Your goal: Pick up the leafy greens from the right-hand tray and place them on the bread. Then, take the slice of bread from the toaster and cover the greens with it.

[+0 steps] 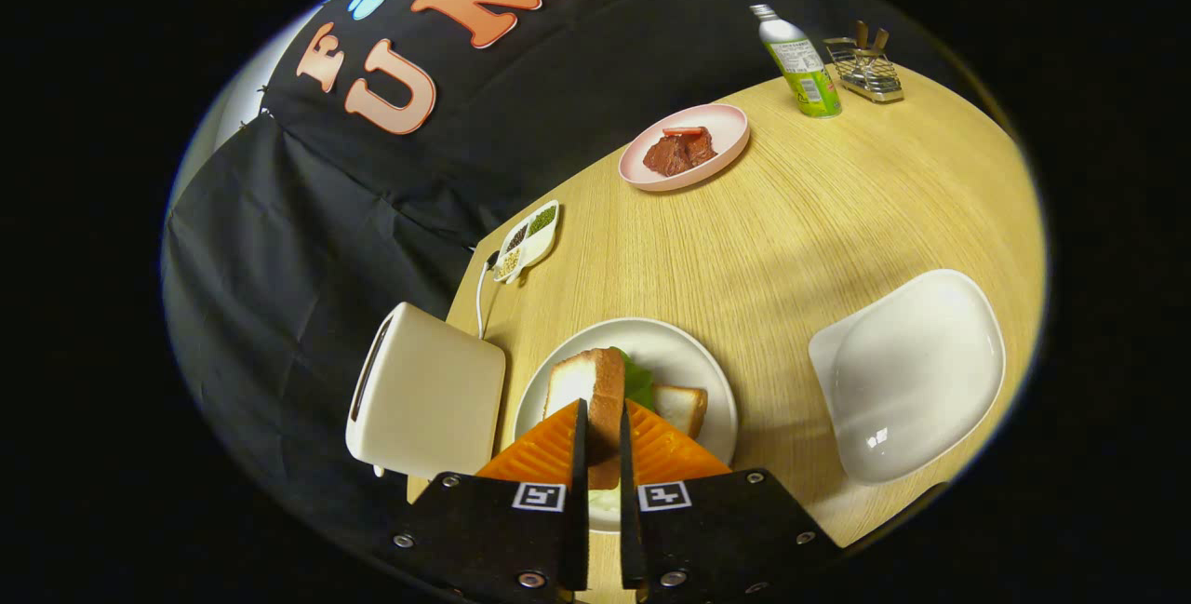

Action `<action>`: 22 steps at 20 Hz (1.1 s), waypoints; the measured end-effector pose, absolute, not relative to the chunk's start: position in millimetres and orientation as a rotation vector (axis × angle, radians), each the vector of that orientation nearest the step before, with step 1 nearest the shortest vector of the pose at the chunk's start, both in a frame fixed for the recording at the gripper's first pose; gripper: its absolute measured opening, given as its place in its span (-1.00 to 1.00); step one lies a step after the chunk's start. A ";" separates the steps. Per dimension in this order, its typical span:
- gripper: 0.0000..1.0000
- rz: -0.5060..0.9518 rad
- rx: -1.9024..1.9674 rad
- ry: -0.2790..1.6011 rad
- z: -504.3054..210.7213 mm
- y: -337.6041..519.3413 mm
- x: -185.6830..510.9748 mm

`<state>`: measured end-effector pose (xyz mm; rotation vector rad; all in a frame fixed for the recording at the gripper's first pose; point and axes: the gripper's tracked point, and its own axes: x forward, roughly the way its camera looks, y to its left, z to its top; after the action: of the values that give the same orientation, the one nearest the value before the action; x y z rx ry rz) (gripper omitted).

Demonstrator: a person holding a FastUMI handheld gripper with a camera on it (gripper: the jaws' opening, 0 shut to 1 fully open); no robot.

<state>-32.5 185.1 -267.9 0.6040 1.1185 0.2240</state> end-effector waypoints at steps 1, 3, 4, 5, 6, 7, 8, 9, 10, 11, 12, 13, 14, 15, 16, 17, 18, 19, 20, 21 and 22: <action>-0.68 0.220 0.577 1.113 -272.6 180.1 -33.9; -0.57 0.218 0.507 1.124 -278.9 177.0 -42.5; -0.49 0.223 0.478 1.146 -284.6 176.9 -48.1; -0.37 0.226 0.452 1.156 -286.1 175.5 -52.2; -0.26 0.225 0.428 1.155 -288.9 174.1 -53.2; -0.21 0.234 0.419 1.145 -286.3 173.0 -53.1; -0.11 0.242 0.424 1.122 -280.5 173.8 -49.4; -0.05 0.245 0.424 1.093 -273.5 173.1 -45.6; 0.04 0.246 0.417 1.057 -265.3 169.9 -39.8; 0.12 0.245 0.401 1.015 -257.1 166.5 -33.1; 0.19 0.243 0.376 0.967 -247.4 159.4 -26.5; 0.24 0.239 0.346 0.918 -237.0 153.6 -20.6; 0.33 0.237 0.314 0.870 -226.2 147.0 -15.2; 0.38 0.240 0.281 0.824 -214.5 140.6 -11.9; 0.50 0.237 0.250 0.776 -202.7 134.0 -7.3; 0.57 0.230 0.219 0.726 -191.5 127.3 -2.7; 0.67 0.218 0.188 0.677 -180.6 119.7 0.9; 0.71 0.205 0.161 0.632 -170.7 113.1 3.9; 0.75 0.190 0.141 0.589 -160.2 106.7 6.7; 0.77 0.192 0.123 0.554 -150.1 102.6 5.8; 0.79 0.197 0.106 0.531 -143.0 99.2 3.2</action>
<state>3.2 99.2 -143.0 0.1060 0.5312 0.1968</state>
